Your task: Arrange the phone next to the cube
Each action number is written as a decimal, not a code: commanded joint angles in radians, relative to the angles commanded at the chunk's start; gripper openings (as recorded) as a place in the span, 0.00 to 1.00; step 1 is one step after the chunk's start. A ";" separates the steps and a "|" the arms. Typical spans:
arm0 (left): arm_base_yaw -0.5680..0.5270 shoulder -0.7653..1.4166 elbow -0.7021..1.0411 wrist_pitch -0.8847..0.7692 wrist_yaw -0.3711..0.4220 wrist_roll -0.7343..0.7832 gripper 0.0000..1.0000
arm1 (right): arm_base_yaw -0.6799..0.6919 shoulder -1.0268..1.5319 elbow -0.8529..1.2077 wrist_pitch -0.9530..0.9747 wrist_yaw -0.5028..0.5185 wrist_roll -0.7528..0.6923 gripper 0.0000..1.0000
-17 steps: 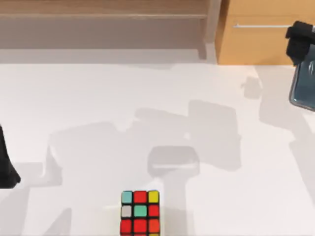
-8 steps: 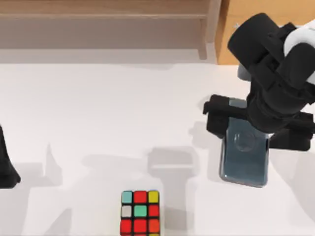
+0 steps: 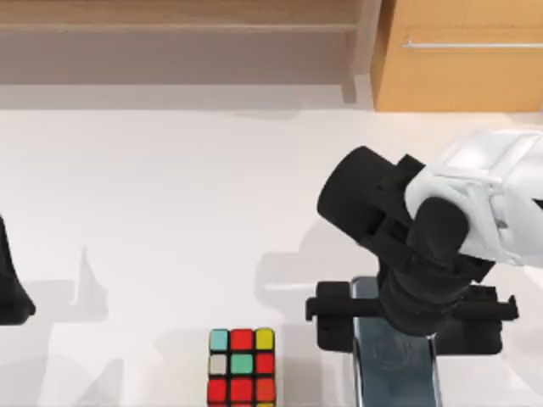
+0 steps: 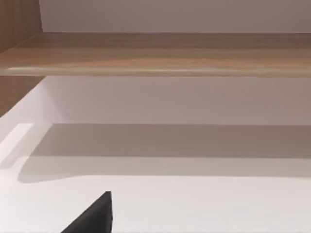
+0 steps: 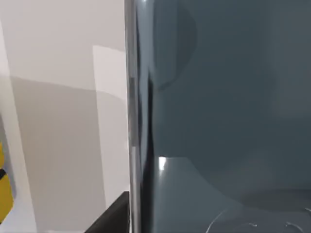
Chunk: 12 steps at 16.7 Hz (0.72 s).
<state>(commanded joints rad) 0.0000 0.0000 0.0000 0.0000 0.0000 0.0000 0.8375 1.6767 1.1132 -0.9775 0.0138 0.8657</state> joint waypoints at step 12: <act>0.000 0.000 0.000 0.000 0.000 0.000 1.00 | 0.007 0.003 0.005 0.005 -0.002 0.003 0.00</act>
<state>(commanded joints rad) 0.0000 0.0000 0.0000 0.0000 0.0000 0.0000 0.8447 1.6800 1.1178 -0.9729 0.0118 0.8685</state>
